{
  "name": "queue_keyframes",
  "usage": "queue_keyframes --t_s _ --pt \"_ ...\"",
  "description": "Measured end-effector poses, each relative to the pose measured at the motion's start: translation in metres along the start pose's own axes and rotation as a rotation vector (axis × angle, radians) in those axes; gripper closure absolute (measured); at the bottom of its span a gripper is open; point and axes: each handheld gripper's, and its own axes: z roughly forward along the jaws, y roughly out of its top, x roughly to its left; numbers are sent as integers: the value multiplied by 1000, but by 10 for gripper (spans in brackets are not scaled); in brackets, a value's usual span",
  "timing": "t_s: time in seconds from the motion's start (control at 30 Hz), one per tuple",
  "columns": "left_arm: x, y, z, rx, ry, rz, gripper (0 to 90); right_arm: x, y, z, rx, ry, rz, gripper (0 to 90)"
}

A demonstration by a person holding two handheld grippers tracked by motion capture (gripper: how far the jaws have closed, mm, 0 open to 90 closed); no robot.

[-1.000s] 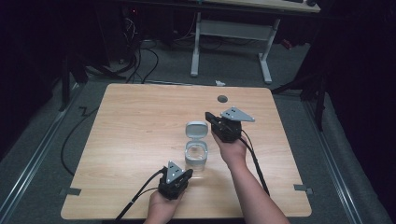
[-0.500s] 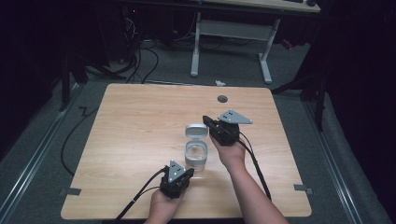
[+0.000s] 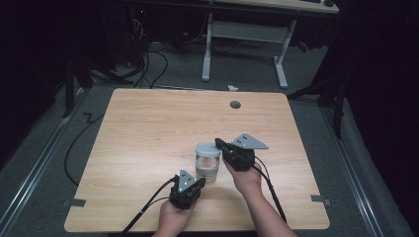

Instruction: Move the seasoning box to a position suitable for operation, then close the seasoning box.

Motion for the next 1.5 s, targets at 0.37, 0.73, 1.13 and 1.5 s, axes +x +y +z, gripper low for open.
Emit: queue_keyframes --t_s 0.37,0.73,1.13,1.5 --pt "-1 -1 0 1 -3 -1 899 13 -19 -12 4 16 -24 892" --pt "2 6 -15 6 -6 31 843 6 -13 -26 -29 -24 -29 832" --pt "22 23 -43 -12 15 65 710 -17 -21 -36 -17 -110 6 749" --pt "69 56 -57 -54 109 73 601 -53 -51 -46 44 -209 60 597"
